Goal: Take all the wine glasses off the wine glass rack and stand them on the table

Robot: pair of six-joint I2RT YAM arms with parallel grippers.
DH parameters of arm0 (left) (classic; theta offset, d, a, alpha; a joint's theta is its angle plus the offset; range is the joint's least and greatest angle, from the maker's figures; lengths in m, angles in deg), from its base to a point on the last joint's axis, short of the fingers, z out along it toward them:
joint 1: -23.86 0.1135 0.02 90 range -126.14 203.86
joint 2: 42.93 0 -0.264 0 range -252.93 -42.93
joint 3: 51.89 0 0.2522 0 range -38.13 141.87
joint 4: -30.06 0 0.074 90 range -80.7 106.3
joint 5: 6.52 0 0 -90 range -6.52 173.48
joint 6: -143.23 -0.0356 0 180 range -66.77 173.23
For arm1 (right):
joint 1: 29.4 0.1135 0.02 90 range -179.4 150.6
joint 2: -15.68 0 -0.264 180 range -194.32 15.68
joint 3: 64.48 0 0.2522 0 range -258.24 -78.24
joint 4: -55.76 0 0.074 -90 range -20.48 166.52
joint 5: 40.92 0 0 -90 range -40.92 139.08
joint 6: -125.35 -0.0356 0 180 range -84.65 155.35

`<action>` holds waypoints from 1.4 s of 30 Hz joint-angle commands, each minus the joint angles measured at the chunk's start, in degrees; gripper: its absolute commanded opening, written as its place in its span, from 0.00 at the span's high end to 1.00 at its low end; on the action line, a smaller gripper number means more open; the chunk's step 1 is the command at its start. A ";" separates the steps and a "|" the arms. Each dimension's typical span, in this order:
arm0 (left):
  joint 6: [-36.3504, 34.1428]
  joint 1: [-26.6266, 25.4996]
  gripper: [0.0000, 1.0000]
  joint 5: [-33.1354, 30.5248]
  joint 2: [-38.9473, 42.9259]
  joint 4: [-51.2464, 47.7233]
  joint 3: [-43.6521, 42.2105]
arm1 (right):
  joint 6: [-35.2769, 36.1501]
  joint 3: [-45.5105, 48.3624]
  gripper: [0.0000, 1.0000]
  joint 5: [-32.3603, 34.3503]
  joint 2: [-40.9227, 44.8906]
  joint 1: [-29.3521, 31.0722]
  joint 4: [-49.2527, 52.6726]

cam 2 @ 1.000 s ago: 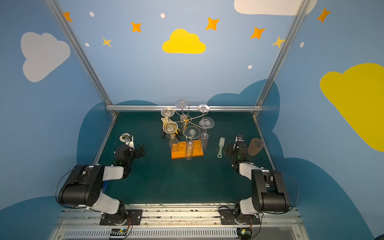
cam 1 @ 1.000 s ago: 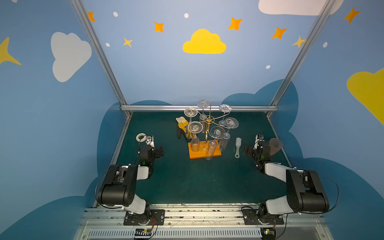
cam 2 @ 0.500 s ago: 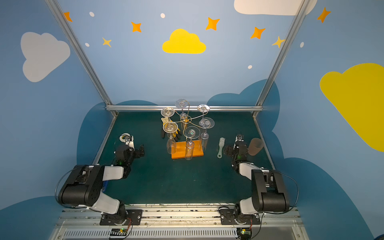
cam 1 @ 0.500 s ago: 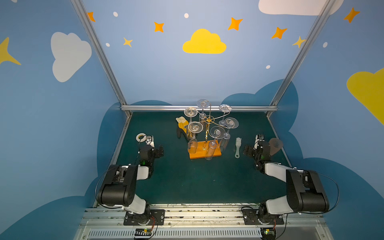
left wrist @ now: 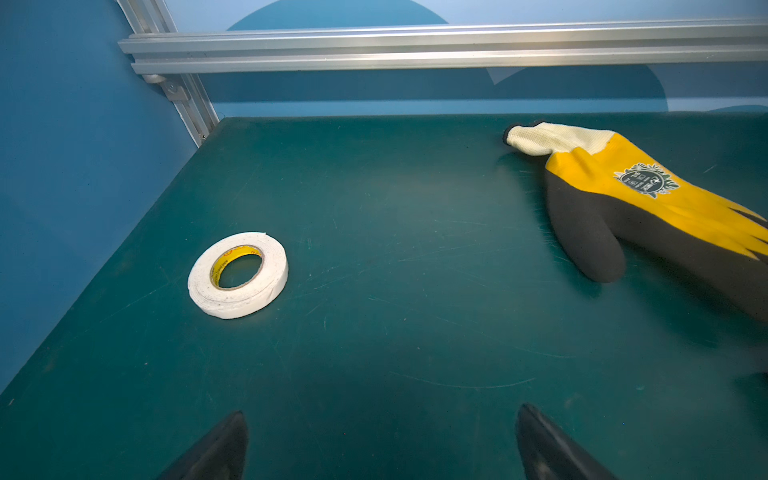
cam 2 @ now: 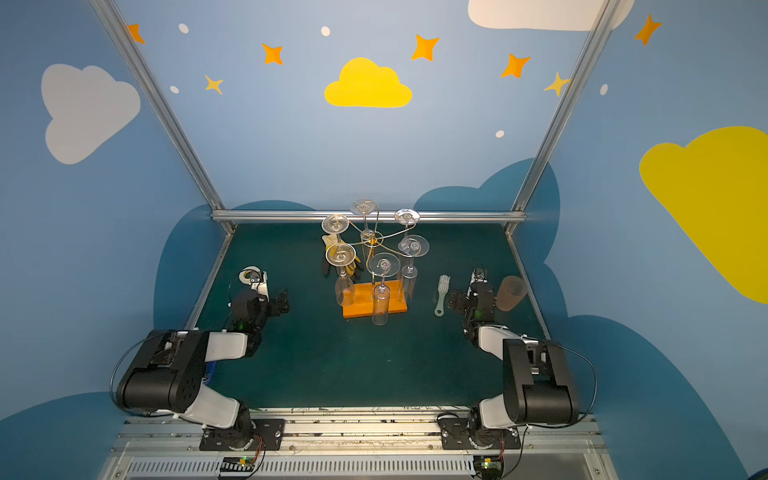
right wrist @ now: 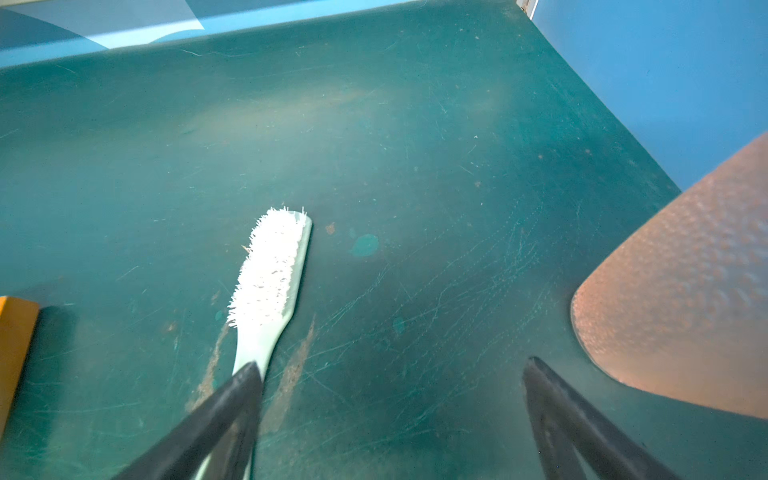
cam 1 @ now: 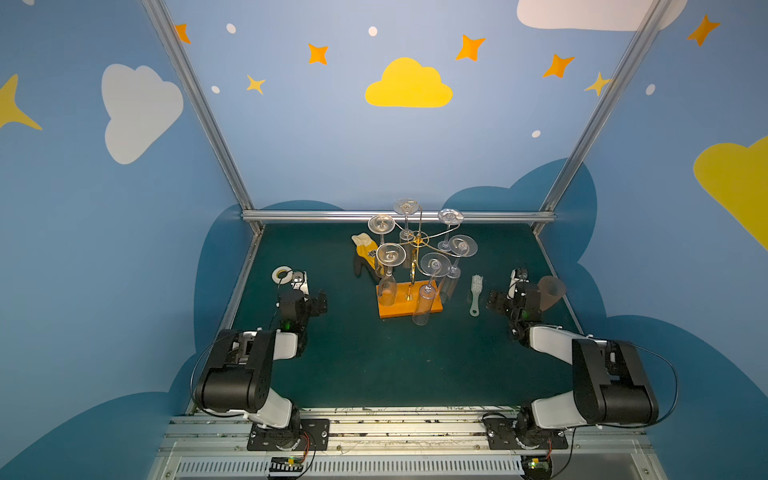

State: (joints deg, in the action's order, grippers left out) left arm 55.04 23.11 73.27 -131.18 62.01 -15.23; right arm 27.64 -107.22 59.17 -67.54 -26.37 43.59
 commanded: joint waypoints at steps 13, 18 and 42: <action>-0.83 -0.08 0.01 2.52 12.92 -20.36 7.09 | 0.53 -3.20 0.04 0.39 9.98 0.44 11.25; 7.74 -0.29 0.01 8.86 30.42 -41.57 14.03 | 1.29 -13.84 0.04 -4.28 23.50 1.65 34.04; 67.02 -23.21 0.08 35.37 40.24 -46.19 27.23 | -11.60 -37.01 0.05 -31.27 32.27 5.97 65.12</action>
State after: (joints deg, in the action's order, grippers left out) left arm 113.04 2.10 110.93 -88.34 11.50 10.32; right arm 17.09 -141.03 29.77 -35.01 -21.11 105.71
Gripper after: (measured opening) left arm 0.922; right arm 0.953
